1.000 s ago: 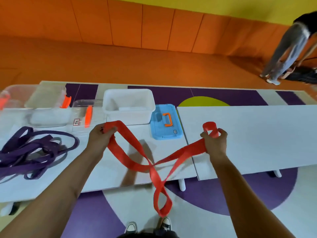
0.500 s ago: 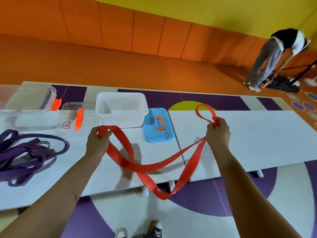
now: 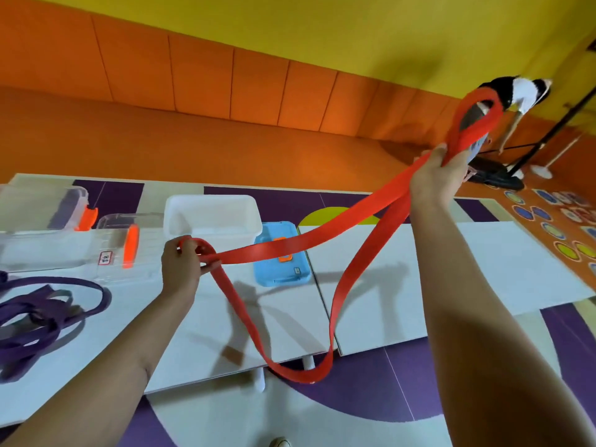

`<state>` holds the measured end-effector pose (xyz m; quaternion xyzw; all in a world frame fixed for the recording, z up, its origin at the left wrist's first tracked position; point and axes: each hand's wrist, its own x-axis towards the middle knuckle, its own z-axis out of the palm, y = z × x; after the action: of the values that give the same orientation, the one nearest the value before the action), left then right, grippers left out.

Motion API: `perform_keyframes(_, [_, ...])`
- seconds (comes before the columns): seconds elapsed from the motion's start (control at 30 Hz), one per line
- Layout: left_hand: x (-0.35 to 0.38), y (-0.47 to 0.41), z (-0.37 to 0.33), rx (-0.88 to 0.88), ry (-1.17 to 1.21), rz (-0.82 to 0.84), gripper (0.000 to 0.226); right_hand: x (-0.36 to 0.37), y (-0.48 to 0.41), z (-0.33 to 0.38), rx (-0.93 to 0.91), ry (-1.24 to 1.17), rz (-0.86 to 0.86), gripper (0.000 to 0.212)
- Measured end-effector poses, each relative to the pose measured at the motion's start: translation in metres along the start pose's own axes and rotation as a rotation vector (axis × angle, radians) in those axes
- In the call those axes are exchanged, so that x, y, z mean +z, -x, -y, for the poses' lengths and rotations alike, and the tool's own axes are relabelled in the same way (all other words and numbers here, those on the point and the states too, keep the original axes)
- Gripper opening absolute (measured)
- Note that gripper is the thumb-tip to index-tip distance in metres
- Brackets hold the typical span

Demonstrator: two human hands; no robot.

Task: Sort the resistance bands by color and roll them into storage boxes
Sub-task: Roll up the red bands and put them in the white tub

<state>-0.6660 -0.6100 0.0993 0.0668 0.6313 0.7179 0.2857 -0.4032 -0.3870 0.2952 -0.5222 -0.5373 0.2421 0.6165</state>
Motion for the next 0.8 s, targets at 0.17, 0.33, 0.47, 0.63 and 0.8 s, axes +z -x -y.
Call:
perform_keyframes(0.17, [0.02, 0.002, -0.029, 0.089, 0.115, 0.045, 0.013, 0.006, -0.019, 0.039, -0.07, -0.115, -0.068, 0.017])
perform_keyframes(0.33, [0.034, 0.004, -0.07, 0.218, 0.182, 0.118, 0.013, 0.014, -0.022, 0.063, -0.136, -0.105, -0.055, 0.028])
perform_keyframes(0.47, [0.043, 0.004, -0.088, 0.26, 0.168, 0.163, 0.021, 0.021, -0.009, 0.069, -0.137, -0.085, -0.015, 0.035])
perform_keyframes(0.63, [0.043, 0.011, -0.065, 0.173, 0.086, 0.163, 0.021, 0.032, 0.018, 0.023, -0.005, 0.045, 0.125, 0.028])
perform_keyframes(0.8, [0.037, 0.019, -0.049, 0.204, 0.096, 0.14, 0.019, 0.031, 0.029, -0.025, 0.059, 0.139, 0.162, 0.025])
